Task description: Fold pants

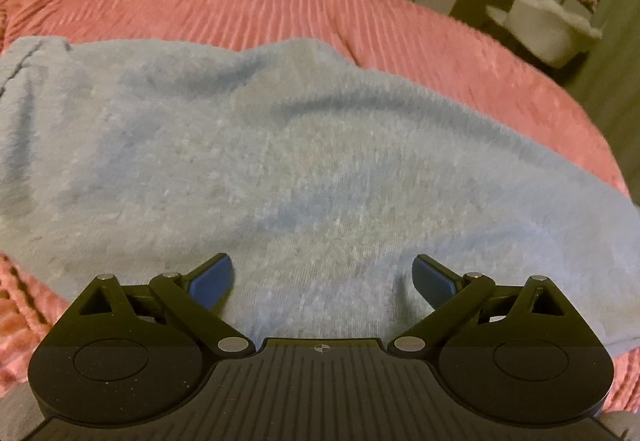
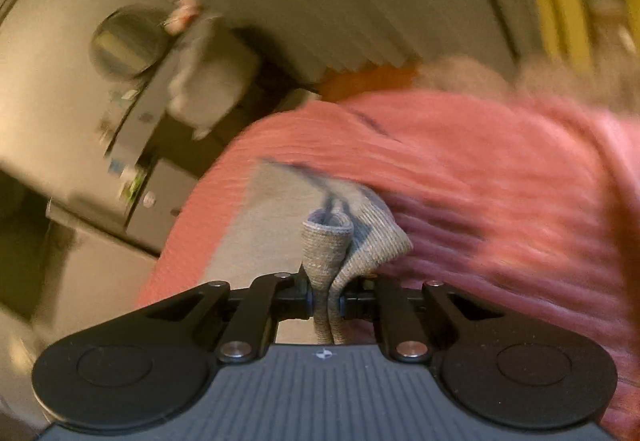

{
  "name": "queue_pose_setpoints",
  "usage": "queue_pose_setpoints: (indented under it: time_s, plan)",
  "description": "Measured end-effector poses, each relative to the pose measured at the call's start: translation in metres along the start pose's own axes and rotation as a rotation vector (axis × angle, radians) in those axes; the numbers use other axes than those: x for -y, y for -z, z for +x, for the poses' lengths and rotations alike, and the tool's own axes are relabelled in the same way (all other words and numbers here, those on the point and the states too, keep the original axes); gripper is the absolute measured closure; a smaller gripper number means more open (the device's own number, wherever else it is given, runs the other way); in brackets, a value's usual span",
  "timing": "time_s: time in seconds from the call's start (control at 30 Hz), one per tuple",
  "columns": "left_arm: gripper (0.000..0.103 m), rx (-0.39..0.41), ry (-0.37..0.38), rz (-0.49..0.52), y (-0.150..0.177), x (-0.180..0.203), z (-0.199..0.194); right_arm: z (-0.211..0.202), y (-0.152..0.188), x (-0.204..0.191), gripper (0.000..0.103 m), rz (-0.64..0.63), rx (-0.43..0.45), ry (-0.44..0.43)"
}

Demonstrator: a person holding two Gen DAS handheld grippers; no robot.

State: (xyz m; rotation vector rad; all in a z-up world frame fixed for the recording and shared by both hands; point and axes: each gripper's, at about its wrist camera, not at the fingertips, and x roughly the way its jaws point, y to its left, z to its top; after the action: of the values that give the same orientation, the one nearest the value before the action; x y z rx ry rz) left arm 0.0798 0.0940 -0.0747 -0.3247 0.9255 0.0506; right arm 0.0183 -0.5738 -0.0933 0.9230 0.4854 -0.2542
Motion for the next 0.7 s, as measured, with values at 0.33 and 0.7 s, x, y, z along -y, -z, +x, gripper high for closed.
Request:
queue_pose_setpoints:
  time_s: [0.33,0.7]
  plan:
    - [0.003,0.117,0.021,-0.104,0.009,-0.030,-0.051,-0.025,0.199,-0.240,0.092,-0.824,-0.134,-0.388]
    - [0.003,0.078,0.055,-0.042,0.011,-0.032,-0.032,0.009,0.332,-0.247,0.087,-1.104,-0.436,-0.291]
